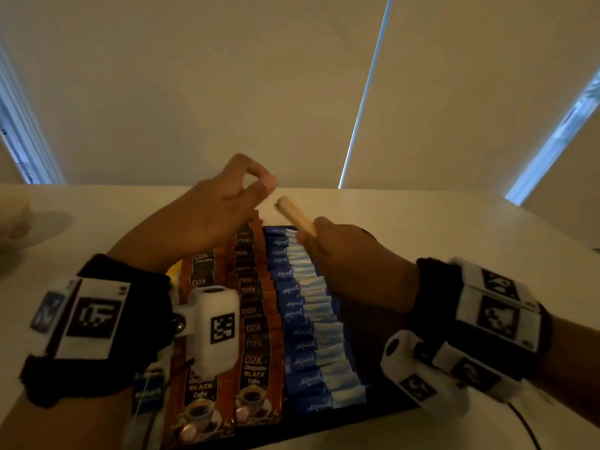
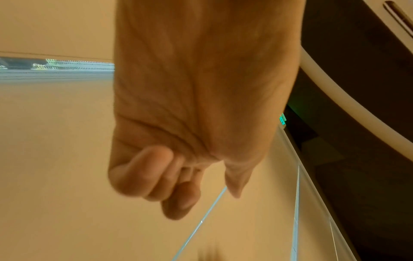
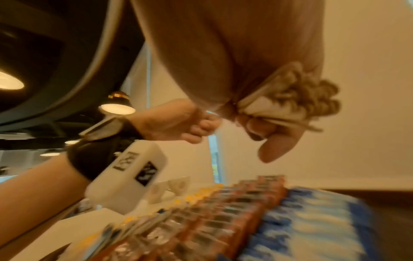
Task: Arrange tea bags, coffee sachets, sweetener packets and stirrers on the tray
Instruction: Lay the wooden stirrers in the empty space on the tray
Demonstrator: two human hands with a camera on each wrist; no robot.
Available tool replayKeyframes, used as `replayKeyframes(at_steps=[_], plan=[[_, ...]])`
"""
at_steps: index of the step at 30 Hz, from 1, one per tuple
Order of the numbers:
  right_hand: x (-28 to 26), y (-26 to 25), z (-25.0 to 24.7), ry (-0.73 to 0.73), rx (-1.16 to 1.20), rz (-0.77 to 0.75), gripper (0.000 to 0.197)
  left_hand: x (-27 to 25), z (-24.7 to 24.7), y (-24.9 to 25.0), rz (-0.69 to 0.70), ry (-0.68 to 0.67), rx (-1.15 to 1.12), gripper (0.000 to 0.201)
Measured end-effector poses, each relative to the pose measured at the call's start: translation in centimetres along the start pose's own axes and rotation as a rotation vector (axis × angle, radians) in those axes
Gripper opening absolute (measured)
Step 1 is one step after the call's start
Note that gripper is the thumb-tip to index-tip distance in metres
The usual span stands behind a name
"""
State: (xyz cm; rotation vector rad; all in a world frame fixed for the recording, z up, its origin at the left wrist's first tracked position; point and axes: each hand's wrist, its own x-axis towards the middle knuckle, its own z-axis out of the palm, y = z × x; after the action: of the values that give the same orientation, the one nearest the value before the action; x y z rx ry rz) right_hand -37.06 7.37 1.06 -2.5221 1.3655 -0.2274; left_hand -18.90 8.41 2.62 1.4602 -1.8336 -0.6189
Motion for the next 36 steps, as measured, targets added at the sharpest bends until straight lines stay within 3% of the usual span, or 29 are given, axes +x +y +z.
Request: replayKeyframes(at_steps=[4, 7, 9, 19, 26, 28, 31, 36], plan=[[-0.1, 5.0, -0.9, -0.155, 0.012, 0.408, 0.033, 0.0, -2.4, -0.7, -0.020, 0.150, -0.092, 0.024], [0.6, 7.1, 0.7, -0.343, -0.146, 0.550, 0.026, 0.2, -3.4, -0.8, -0.013, 0.209, -0.163, 0.016], [0.9, 7.6, 1.8, -0.392, -0.198, 0.585, 0.025, 0.3, -3.6, -0.8, -0.012, 0.226, -0.188, 0.014], [2.6, 7.3, 3.1, -0.526, -0.341, 0.576, 0.036, 0.2, -4.2, -0.7, -0.027, 0.249, -0.218, 0.014], [2.7, 6.7, 2.0, -0.469, -0.231, 0.631, 0.044, 0.2, -4.1, -1.0, -0.045, 0.203, -0.193, 0.023], [2.6, 6.5, 1.5, -0.438, -0.231, 0.634, 0.044, 0.3, -4.2, -1.1, -0.049, 0.173, -0.205, 0.037], [2.5, 6.2, 1.1, -0.430, -0.267, 0.619, 0.046, 0.4, -4.5, -1.2, -0.041, 0.162, -0.171, 0.079], [2.5, 6.6, 1.0, -0.440, -0.378, 0.557, 0.045, 0.1, -4.6, -0.9, -0.035, 0.147, -0.155, 0.085]])
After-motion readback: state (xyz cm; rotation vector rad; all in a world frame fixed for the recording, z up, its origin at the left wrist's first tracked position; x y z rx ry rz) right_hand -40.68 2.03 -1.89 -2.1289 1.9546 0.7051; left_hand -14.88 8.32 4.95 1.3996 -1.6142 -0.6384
